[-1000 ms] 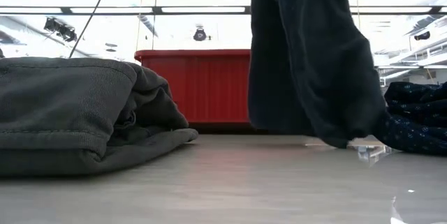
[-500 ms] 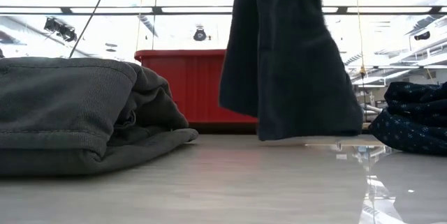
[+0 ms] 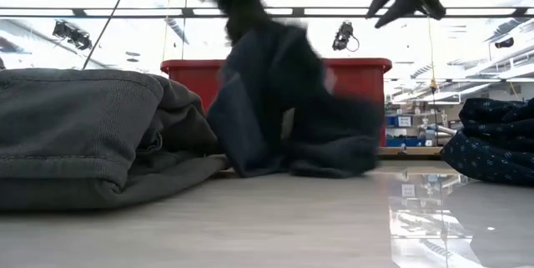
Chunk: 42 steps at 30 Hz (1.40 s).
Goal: Fold laundry
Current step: Fold the dark blue shorts
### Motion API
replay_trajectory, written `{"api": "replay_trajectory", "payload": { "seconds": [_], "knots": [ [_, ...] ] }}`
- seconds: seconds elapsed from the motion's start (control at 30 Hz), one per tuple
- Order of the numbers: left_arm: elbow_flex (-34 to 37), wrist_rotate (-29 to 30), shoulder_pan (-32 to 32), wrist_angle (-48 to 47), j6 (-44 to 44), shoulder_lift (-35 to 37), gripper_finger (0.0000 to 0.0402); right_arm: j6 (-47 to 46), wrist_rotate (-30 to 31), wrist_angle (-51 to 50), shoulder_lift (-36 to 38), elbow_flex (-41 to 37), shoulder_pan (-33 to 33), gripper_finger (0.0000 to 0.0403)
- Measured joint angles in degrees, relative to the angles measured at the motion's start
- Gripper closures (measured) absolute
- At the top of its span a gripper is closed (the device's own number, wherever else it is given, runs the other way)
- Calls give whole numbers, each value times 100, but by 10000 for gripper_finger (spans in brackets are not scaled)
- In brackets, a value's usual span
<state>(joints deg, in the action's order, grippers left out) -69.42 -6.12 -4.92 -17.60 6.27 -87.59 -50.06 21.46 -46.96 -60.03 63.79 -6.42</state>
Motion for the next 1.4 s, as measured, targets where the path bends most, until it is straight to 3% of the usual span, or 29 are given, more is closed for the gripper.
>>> {"api": "replay_trajectory", "payload": {
  "seconds": [0.1, 0.2, 0.37, 0.5, 0.67, 0.9, 1.03, 1.23, 1.3, 1.4],
  "knots": [
    [445, 93, -219, -231, 600, -144, 399, -134, -406, 77, -214, -97, 234, 269],
    [901, 92, -417, 224, 1290, -164, 400, -85, -782, 726, -580, -405, 603, 267],
    [1292, 92, -629, 601, 1723, -175, 398, -5, -804, 1289, -1425, -1040, 979, 251],
    [1306, 89, -760, 611, 1760, -171, 390, -684, -858, 1547, -1923, -1512, 672, 224],
    [1309, 92, -966, 622, 1577, -171, 373, -835, -1689, 3211, -2102, -2179, -35, 182],
    [1309, 97, -1305, 614, 1596, -171, 300, -790, -2577, 4198, -2592, -2751, -467, 156],
    [1309, 258, -1544, 606, 1693, -171, 260, -755, -2882, 5373, -2987, -2868, -524, 159],
    [1309, 313, -1885, 435, 1715, -171, 227, -1024, -3139, 6254, -3634, -2860, -702, 196],
    [1309, 234, -1956, 417, 1714, -168, 224, -1044, -3172, 6271, -3735, -2859, -750, 236],
    [1309, -136, -2035, 417, 1708, -168, 224, -819, -3092, 6230, -3706, -2868, -786, 328]
  ]
}}
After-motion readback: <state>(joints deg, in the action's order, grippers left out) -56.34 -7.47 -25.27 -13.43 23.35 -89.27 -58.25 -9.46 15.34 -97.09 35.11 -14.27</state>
